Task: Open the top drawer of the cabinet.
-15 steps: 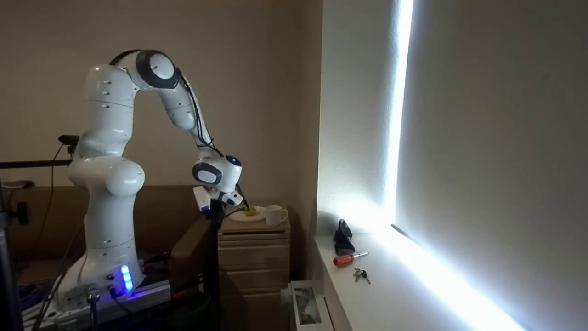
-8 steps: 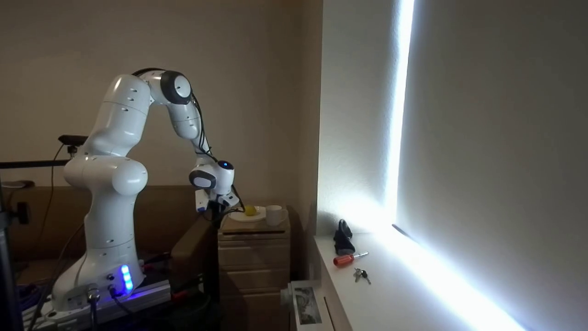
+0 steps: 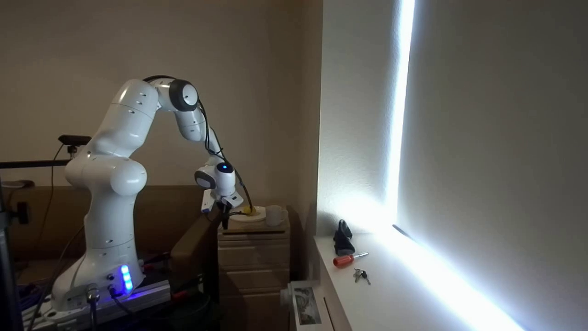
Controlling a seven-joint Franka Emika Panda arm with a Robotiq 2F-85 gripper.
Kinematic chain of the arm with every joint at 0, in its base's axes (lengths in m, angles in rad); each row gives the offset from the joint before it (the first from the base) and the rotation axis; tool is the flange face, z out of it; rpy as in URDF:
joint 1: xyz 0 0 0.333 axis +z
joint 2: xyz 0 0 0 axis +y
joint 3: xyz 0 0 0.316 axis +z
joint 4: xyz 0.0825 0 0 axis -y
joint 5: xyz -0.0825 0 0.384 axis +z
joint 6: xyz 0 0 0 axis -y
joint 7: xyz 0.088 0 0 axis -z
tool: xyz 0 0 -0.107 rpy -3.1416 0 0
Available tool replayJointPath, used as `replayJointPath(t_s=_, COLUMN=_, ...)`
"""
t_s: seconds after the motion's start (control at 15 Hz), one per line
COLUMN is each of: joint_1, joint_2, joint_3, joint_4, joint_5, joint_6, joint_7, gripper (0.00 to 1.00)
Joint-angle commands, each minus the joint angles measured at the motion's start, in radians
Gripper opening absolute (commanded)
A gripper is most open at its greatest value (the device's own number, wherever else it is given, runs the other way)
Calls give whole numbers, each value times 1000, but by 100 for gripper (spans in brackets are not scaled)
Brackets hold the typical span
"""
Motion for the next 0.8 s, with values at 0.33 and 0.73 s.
replayJointPath(t_s=0.33, joint_1=5, joint_2=142, joint_3=-28, joint_4=89, joint_5=59, joint_6=114, joint_7=-42, gripper=100)
replayJointPath(t_s=0.73, joint_1=31, joint_2=240, joint_3=-44, joint_4=141, joint_5=8, joint_6=166, joint_7=32, gripper=100)
